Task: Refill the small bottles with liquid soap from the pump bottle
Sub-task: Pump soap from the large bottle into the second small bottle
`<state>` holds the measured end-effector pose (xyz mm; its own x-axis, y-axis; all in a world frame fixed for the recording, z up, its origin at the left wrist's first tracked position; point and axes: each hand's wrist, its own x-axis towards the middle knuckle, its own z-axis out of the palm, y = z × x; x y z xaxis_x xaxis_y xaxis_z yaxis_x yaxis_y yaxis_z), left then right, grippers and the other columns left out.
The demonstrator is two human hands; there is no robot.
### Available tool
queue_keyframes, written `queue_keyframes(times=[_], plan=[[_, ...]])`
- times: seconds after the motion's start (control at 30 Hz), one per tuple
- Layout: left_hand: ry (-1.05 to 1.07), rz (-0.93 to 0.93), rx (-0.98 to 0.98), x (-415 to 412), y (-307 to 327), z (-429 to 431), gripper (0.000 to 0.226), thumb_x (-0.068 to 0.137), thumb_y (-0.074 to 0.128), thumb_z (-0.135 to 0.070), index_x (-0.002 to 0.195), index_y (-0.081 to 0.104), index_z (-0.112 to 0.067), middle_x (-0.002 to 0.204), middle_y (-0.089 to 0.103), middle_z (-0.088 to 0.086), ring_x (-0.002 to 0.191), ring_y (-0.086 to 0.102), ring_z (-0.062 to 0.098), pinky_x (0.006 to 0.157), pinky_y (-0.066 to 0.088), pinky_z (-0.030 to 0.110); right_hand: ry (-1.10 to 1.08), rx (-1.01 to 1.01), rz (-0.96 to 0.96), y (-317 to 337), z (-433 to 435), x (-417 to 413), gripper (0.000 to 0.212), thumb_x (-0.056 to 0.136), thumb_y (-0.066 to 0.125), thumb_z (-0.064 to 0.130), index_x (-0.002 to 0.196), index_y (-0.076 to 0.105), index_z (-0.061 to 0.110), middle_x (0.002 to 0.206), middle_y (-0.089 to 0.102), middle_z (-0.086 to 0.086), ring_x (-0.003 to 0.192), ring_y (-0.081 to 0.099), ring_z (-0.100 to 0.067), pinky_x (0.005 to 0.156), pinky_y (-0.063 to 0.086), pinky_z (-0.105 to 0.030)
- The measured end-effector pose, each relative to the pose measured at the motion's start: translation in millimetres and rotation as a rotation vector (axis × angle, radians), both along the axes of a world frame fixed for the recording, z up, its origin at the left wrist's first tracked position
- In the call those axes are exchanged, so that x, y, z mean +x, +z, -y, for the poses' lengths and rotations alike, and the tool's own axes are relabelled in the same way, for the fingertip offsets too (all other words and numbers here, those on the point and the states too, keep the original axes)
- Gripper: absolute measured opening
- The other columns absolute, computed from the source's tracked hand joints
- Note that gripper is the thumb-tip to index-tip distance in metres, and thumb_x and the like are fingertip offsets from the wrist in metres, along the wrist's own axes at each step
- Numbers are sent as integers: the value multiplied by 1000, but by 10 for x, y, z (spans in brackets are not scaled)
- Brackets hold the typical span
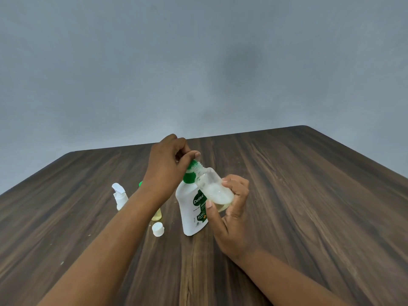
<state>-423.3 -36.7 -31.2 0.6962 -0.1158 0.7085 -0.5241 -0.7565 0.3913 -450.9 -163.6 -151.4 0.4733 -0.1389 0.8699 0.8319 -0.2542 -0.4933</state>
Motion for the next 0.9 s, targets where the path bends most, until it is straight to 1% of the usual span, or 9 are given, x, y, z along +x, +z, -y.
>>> queue_keyframes(times=[0.1,0.23,0.33,0.43,0.5,0.7,0.83,0.9], plan=[[-7,10,-45,-18,-17,16,31,81,69,-18,57,51,-22,62,45,-9,59,45,6,57,35,9,-6,2,7,0,4,-1,35,84,52,20,114,34,24,113,33,10,105,43,-5,75,46,-19],[-15,30,-32,-23,43,16,23,81,70,-20,62,59,-14,64,49,-7,60,47,6,57,36,8,3,14,12,5,0,10,35,85,53,21,115,34,24,115,33,10,106,43,-5,76,47,-21],[-20,39,-5,-9,68,7,25,81,70,-21,60,57,-17,62,48,-8,59,47,6,58,35,8,-4,9,8,0,-6,25,35,85,53,22,115,33,24,115,33,10,107,43,-5,77,46,-19],[-10,31,-16,3,44,13,24,81,69,-21,61,59,-14,63,48,-6,60,46,7,56,33,7,-19,3,12,1,-5,33,36,85,53,22,115,33,22,114,32,13,107,42,-2,79,43,-15],[3,19,-8,8,9,9,24,82,69,-20,61,58,-12,62,47,-7,60,45,7,55,32,7,-15,3,11,0,-5,25,35,84,53,21,114,34,22,113,32,13,106,42,-2,79,43,-16],[-9,30,1,-4,34,1,25,81,69,-21,60,57,-14,62,46,-8,60,45,6,55,32,6,-1,3,2,-7,0,21,36,85,53,21,115,33,24,114,33,10,107,43,-5,78,46,-21],[-37,11,63,16,123,1,29,80,70,-22,58,53,-18,62,47,-7,60,46,7,54,32,10,1,9,5,-9,7,36,36,85,53,21,115,33,24,115,33,11,108,42,-4,80,44,-17],[-32,8,53,22,103,1,30,80,70,-22,57,52,-18,62,46,-7,59,46,7,54,32,10,-2,8,9,-13,10,40,36,85,53,21,115,34,23,115,32,11,109,41,-3,81,43,-16]])
